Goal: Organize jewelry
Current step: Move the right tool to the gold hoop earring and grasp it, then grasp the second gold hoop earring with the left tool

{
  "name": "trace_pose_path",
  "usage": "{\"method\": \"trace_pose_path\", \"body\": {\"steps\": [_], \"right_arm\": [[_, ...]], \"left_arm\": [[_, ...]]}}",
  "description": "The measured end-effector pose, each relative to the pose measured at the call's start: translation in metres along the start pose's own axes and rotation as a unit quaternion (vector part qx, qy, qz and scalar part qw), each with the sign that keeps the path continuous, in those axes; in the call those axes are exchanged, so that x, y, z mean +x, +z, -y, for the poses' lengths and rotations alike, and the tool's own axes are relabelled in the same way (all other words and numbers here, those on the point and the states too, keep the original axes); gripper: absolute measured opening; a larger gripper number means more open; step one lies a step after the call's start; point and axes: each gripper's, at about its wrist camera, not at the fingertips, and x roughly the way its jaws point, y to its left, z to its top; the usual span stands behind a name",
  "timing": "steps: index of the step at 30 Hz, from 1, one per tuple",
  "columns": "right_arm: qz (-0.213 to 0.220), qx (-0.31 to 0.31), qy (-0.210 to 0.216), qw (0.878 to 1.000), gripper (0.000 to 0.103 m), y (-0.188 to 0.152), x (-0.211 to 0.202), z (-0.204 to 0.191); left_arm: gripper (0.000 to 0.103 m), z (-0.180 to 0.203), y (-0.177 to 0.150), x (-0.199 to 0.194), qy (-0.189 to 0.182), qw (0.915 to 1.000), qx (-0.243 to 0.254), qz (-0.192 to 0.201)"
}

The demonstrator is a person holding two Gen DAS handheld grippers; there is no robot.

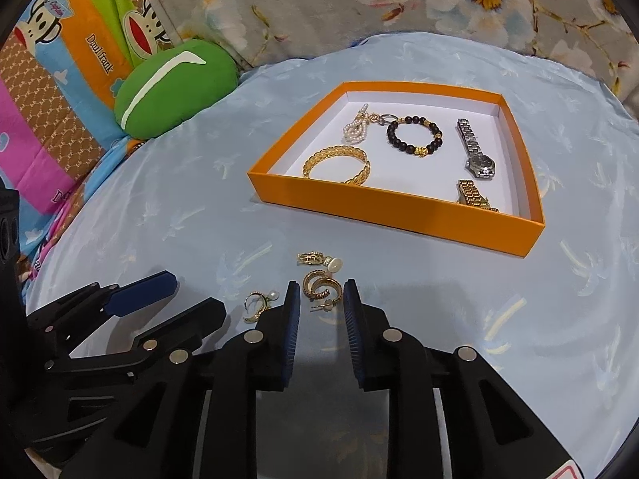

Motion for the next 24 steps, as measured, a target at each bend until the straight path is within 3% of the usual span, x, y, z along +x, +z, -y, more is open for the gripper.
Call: {"method": "trace_pose_path", "body": {"steps": [4, 6, 14, 24], "right_arm": [[-0.005, -0.001, -0.002, 1.0, 0.021, 0.001, 0.004, 0.0], [-0.005, -0.002, -0.009, 1.0, 0.016, 0.001, 0.003, 0.0], [0.012, 0.009, -0.026, 1.0, 0.016, -0.005, -0.012, 0.012], [0.032, 0.049, -0.045, 0.997, 0.016, -0.013, -0.037, 0.048]], "left_arm": [[0.057, -0.002, 0.0, 0.0, -0.001, 1.0, -0.005, 0.0], [0.057, -0.001, 0.0, 0.0, -0.005, 1.0, -0.001, -0.001], [0.057, 0.012, 0.0, -0.002, -0.017, 0.9996, 0.023, 0.0], [0.054, 0.054, 0.018, 0.016, -0.022, 0.9975, 0.068, 0.001]]}}
